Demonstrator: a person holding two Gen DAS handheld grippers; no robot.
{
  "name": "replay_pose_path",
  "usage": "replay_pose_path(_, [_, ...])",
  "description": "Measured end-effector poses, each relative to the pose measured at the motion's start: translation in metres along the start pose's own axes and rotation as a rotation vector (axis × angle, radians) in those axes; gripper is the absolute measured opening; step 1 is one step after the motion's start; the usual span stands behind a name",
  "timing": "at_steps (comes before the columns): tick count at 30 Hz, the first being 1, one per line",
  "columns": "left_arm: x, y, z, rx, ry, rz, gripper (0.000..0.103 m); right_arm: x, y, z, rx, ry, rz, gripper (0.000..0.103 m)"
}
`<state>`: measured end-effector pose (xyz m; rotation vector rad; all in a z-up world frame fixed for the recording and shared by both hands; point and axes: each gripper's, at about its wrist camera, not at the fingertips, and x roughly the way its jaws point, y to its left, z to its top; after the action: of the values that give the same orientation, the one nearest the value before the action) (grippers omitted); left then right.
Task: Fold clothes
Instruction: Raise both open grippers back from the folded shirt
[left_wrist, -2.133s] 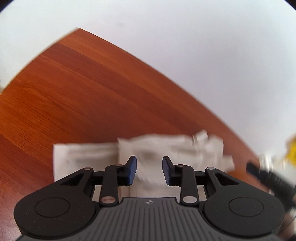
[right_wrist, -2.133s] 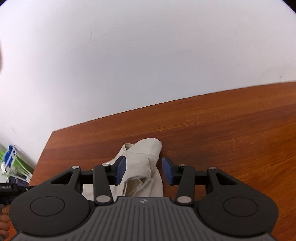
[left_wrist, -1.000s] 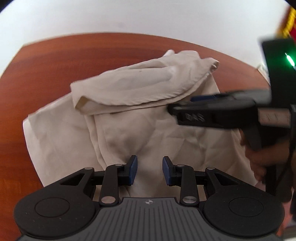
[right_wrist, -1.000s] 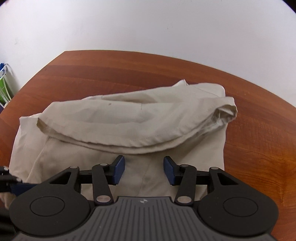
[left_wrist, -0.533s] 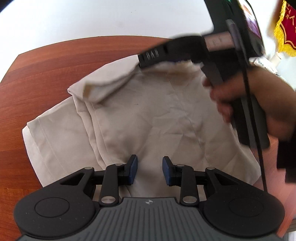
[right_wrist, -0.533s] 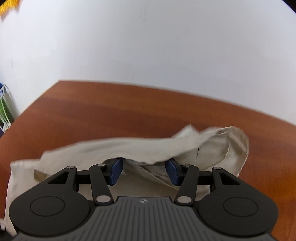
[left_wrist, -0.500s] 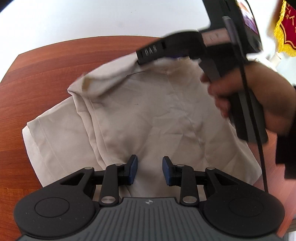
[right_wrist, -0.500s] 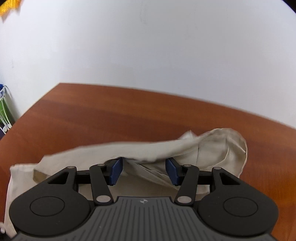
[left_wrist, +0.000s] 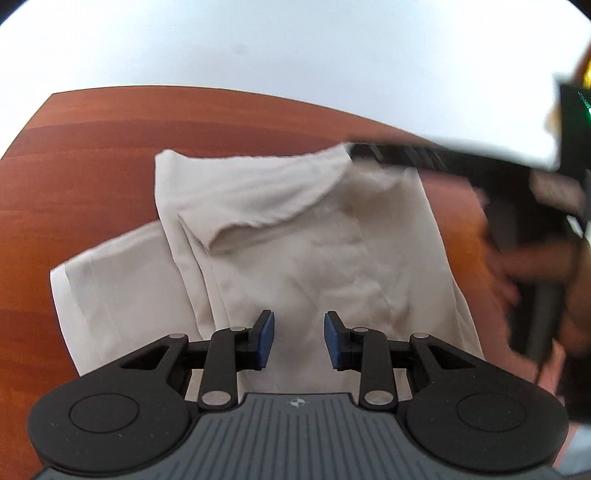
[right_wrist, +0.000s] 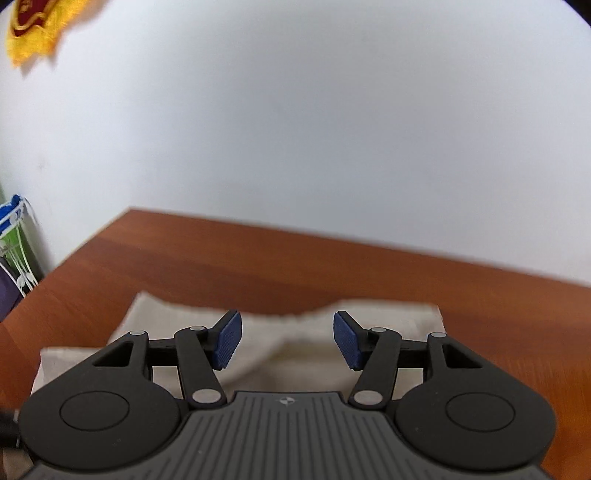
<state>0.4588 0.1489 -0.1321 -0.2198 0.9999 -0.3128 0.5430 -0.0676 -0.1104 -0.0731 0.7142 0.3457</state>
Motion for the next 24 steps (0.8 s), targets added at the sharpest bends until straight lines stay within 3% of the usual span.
replay_pose_path(3, [0.007, 0.002, 0.011, -0.014, -0.014, 0.01, 0.03, -0.003, -0.006, -0.016, -0.004, 0.062, -0.025, 0.063])
replay_pose_path(7, [0.024, 0.01, 0.025, -0.041, 0.035, 0.01, 0.03, -0.004, -0.008, -0.032, 0.001, 0.111, -0.037, 0.063])
replay_pose_path(13, [0.041, 0.015, 0.037, -0.093, 0.047, 0.007, 0.03, 0.0, -0.006, -0.043, -0.016, 0.123, -0.024, 0.063])
replay_pose_path(20, [0.052, 0.021, 0.047, -0.132, -0.001, 0.007, 0.03, 0.021, -0.001, -0.037, -0.06, 0.113, 0.005, 0.063])
replay_pose_path(24, [0.049, 0.027, 0.06, -0.127, -0.072, 0.019, 0.03, 0.029, 0.001, -0.026, -0.079, 0.071, 0.014, 0.063])
